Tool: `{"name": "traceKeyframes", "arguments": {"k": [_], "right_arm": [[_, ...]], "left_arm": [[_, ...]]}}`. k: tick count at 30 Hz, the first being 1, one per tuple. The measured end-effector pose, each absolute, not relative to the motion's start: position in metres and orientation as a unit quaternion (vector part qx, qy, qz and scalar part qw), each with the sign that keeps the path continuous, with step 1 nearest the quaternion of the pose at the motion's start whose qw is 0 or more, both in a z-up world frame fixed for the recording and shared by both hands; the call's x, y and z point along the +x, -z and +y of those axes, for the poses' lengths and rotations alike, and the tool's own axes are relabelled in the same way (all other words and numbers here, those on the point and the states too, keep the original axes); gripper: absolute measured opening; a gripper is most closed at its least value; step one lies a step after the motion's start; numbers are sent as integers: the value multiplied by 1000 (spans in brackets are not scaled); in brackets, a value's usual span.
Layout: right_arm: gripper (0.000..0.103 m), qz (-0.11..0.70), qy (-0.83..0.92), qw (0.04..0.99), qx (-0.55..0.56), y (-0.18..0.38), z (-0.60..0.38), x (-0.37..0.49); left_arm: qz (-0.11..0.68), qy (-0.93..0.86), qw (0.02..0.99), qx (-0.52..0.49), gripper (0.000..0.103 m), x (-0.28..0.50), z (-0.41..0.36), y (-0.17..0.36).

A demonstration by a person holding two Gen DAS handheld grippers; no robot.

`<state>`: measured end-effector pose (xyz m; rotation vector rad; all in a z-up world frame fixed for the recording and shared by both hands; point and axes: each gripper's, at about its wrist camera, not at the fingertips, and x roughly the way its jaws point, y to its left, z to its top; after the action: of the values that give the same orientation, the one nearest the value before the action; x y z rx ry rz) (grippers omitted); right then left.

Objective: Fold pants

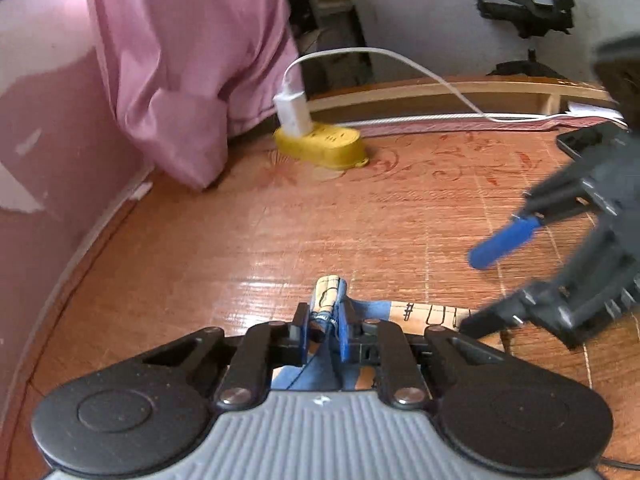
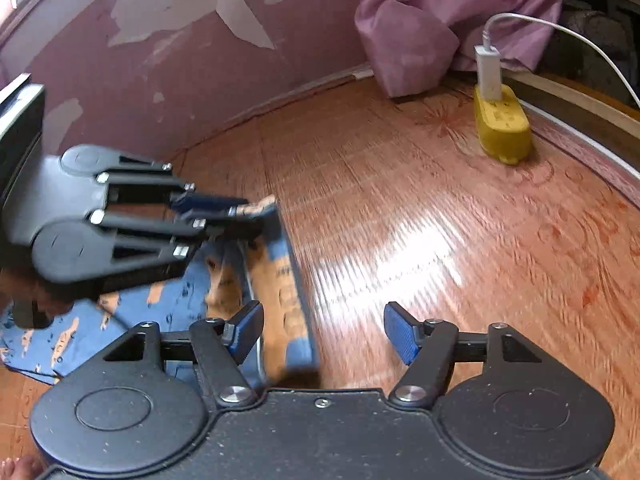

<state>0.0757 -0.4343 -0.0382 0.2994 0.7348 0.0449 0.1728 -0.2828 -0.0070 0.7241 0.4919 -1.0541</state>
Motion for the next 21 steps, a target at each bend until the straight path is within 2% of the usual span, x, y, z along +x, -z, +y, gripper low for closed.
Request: {"name": "traceKeyframes", "arguments": {"k": [8,13,16,21], "right_arm": [[67,363,-146,899,197,40,-457,91],[56,373,-166,885,223,51,-460,102],[45,385,-148,878,244,58,-464,106],[37,390,-117,887,218,55,-462,98]], "left_arm": [[155,501,774,354,16,146,-246,-14],[151,499,775,358,16,141,-229,-16],[152,497,776,359,16,141,-230,-12],[161,496,779,348,16,157,-254,-4]]}}
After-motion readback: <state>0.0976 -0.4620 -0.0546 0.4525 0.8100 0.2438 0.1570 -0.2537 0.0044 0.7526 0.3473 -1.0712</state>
